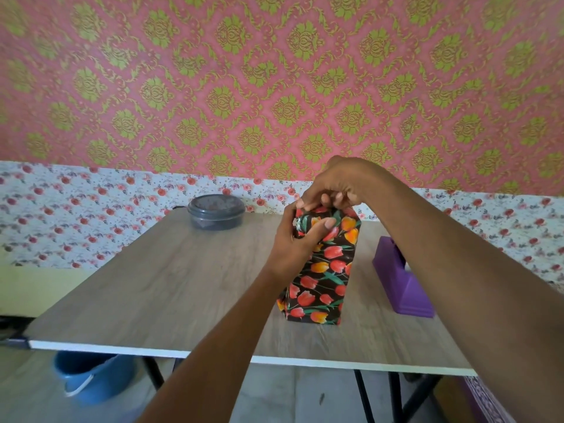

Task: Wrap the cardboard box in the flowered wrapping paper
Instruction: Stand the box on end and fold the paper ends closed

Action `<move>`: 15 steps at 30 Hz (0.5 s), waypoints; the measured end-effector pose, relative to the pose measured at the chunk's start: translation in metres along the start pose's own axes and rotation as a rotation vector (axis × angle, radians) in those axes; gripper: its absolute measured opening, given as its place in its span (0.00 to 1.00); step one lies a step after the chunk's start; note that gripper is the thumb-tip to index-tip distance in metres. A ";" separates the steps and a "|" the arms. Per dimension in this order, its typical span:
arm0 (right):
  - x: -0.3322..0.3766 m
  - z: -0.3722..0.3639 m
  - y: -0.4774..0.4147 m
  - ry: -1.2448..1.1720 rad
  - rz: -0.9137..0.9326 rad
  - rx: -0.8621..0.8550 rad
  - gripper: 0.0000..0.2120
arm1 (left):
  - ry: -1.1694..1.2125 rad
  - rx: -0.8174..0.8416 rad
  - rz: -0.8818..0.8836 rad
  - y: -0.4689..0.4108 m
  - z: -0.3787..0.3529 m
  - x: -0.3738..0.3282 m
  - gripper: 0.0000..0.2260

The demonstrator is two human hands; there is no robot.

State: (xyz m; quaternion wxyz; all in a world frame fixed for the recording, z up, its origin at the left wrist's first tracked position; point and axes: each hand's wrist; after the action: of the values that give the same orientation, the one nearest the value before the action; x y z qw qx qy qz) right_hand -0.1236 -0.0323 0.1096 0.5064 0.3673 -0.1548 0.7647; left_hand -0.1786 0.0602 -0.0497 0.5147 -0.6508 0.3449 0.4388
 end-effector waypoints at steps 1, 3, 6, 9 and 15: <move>0.002 0.001 -0.001 0.019 -0.014 0.015 0.08 | -0.004 0.001 0.002 0.000 0.000 -0.001 0.26; 0.007 0.003 -0.001 0.110 -0.038 0.028 0.09 | -0.014 0.005 0.004 0.000 0.001 -0.002 0.27; 0.016 0.000 -0.003 0.372 -0.012 -0.020 0.14 | -0.029 0.022 -0.007 -0.001 0.001 -0.003 0.26; 0.025 -0.007 -0.006 0.591 0.040 -0.154 0.26 | -0.040 0.029 0.002 -0.001 0.001 -0.005 0.23; 0.008 -0.010 -0.010 0.715 0.083 -0.322 0.53 | -0.022 0.026 0.019 -0.002 0.003 -0.004 0.30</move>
State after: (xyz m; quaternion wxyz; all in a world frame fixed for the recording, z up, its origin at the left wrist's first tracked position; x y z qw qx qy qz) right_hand -0.1203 -0.0165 0.1069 0.5481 -0.0130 -0.1012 0.8302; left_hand -0.1784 0.0636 -0.0455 0.5226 -0.6358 0.3511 0.4465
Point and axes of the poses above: each hand's wrist, its own y-axis away from the middle knuckle, its own z-axis out of the back of the hand, x = y × z, and after that the axes turned 5 degrees about z, right-handed
